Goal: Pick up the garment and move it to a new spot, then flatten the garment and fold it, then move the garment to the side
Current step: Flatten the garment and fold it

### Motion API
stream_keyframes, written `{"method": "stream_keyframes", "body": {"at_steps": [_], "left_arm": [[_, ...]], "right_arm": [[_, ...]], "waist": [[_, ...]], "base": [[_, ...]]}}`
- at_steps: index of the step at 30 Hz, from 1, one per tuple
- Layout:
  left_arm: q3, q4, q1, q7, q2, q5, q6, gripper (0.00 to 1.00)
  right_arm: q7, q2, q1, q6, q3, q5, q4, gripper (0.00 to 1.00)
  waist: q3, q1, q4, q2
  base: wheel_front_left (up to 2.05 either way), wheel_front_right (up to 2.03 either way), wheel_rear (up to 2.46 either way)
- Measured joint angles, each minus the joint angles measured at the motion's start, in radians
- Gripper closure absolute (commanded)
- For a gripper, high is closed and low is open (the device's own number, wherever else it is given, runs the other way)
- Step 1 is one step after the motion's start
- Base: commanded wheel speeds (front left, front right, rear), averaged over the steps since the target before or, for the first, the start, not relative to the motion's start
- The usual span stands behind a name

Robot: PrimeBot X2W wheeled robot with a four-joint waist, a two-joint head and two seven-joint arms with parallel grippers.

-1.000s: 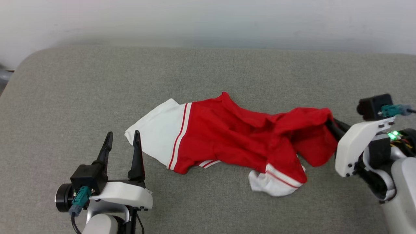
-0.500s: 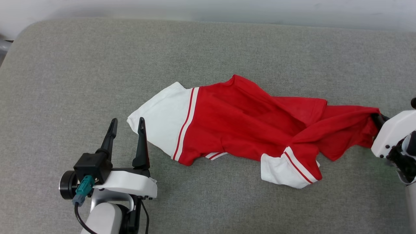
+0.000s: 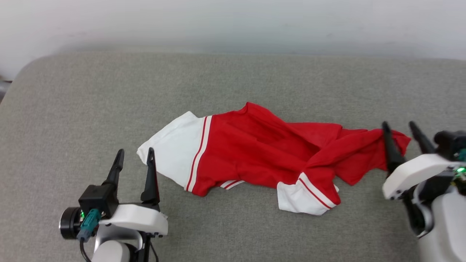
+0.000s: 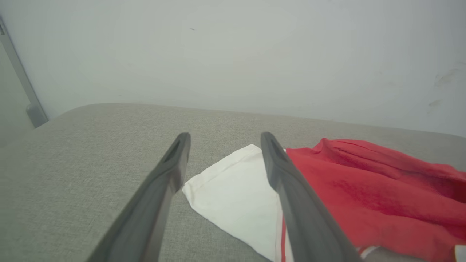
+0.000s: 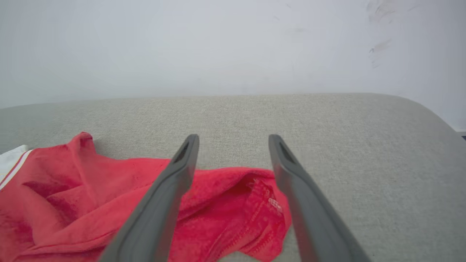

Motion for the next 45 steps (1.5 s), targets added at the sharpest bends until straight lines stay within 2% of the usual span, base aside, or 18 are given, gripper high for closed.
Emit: {"method": "stream_keyframes", "body": {"at_steps": [4, 8, 9, 14, 19, 25, 37, 38, 39, 40, 45], "left_arm": [[0.008, -0.002, 0.028, 0.000, 0.010, 0.000, 0.005, 0.00], [0.009, -0.006, 0.043, 0.004, 0.017, -0.002, 0.006, 0.00], [0.008, -0.008, 0.046, 0.006, 0.021, -0.007, 0.006, 0.00], [0.010, -0.016, 0.051, 0.010, 0.031, -0.009, 0.011, 0.00], [0.010, -0.031, 0.055, 0.013, 0.034, -0.012, 0.017, 0.00], [0.003, -0.038, 0.041, 0.014, 0.030, -0.018, 0.020, 0.00], [-0.013, -0.017, -0.013, 0.005, 0.004, -0.017, 0.013, 0.00], [-0.012, -0.015, -0.013, 0.005, 0.004, -0.017, 0.013, 0.00], [-0.012, -0.013, -0.013, 0.004, 0.004, -0.014, 0.014, 0.00], [-0.011, -0.012, -0.014, 0.004, 0.004, -0.013, 0.014, 0.00], [-0.001, -0.004, -0.013, 0.003, 0.005, -0.009, 0.017, 0.00]], "right_arm": [[0.044, 0.010, 0.068, 0.000, 0.091, 0.005, -0.085, 0.00], [0.151, -0.011, 0.133, 0.000, 0.195, 0.040, -0.165, 0.00], [0.244, -0.049, 0.165, 0.000, 0.281, 0.070, -0.219, 0.00], [0.426, -0.121, 0.198, 0.000, 0.445, 0.137, -0.324, 0.00], [0.561, -0.192, 0.195, 0.000, 0.573, 0.200, -0.412, 0.00], [0.647, -0.234, 0.136, 0.000, 0.654, 0.230, -0.432, 0.00], [0.747, -0.251, 0.070, 0.000, 0.712, 0.261, -0.332, 0.00], [0.748, -0.248, 0.071, 0.000, 0.712, 0.266, -0.326, 0.31], [0.748, -0.248, 0.072, 0.000, 0.713, 0.267, -0.320, 0.86], [0.747, -0.244, 0.074, 0.000, 0.710, 0.279, -0.313, 1.00], [0.647, -0.220, 0.093, 0.000, 0.681, 0.290, -0.312, 1.00]], "waist": [[-0.033, 0.0000, -0.023, 0.0000], [-0.058, -0.0001, -0.042, 0.0000], [-0.068, -0.0001, -0.047, 0.0000], [-0.070, -0.0001, -0.049, 0.0000], [-0.056, -0.0001, -0.044, 0.0000], [-0.015, 0.0000, -0.031, 0.0000], [0.081, 0.0002, 0.009, 0.0000], [0.082, 0.0002, 0.008, 0.0000], [0.082, 0.0002, 0.007, 0.0000], [0.080, 0.0002, 0.005, 0.0000], [0.060, 0.0002, -0.012, 0.0000]], "base": [[0.00, 0.00, 0.00], [0.00, 0.00, 0.00], [0.00, 0.00, 0.00], [0.00, 0.00, 0.00], [0.00, 0.00, 0.00], [0.00, 0.00, 0.00], [0.00, 0.00, 0.00], [0.00, 0.00, 0.00], [0.00, 0.00, 0.00], [0.00, 0.00, 0.00], [0.00, 0.00, 0.00]]}}
